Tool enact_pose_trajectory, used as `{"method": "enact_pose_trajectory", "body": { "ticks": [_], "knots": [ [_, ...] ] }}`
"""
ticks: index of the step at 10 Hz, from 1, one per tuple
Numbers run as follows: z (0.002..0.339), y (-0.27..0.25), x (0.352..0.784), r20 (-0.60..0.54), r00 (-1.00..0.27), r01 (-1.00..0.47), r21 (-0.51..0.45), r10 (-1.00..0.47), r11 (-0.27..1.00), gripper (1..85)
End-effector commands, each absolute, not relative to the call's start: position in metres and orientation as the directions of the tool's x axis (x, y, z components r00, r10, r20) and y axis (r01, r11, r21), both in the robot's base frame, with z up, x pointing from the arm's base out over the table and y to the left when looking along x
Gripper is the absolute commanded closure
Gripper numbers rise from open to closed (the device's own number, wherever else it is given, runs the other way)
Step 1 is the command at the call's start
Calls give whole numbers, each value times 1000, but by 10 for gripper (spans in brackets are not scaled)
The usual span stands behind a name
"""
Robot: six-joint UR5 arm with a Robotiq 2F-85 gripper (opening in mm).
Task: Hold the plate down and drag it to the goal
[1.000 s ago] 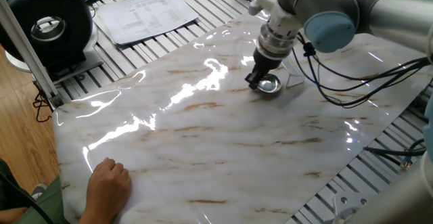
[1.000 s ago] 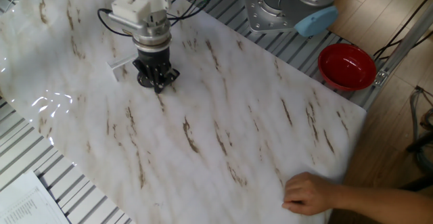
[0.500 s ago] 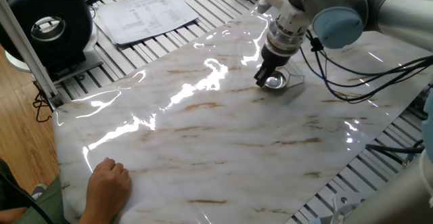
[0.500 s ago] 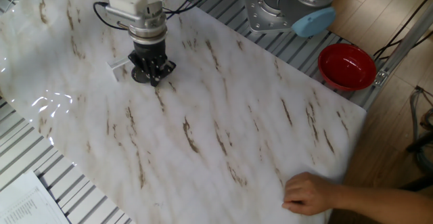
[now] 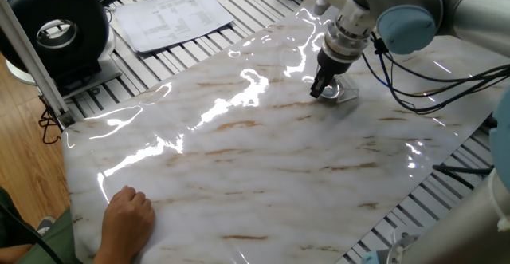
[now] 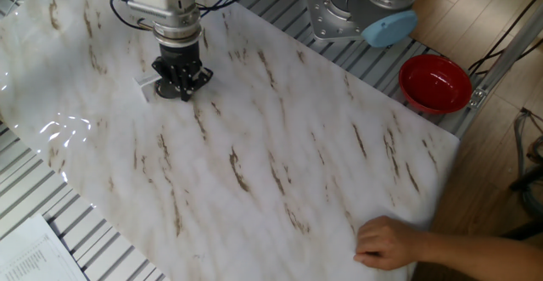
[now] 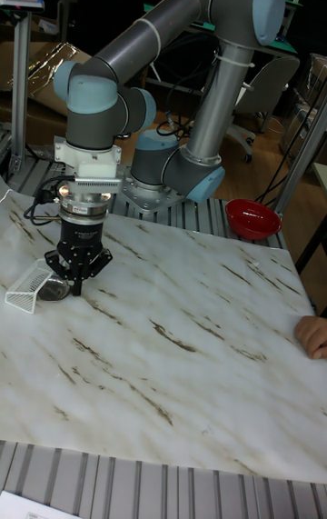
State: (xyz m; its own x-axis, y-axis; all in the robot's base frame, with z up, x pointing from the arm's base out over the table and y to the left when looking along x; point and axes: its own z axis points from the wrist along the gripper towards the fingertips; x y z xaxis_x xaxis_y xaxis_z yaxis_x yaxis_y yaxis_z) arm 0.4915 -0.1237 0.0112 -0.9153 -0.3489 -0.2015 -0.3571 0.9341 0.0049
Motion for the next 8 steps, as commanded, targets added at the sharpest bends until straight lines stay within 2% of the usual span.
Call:
{"method": "enact_pose_trajectory", "body": {
  "ticks": [1,4,8],
  "knots": [
    [11,-136,496,-219,-899,-386,-17,-380,922,840],
    [9,-146,501,-219,-892,-391,-66,-396,918,840],
    [9,-141,511,-228,-908,-347,-62,-351,936,840]
  ]
}}
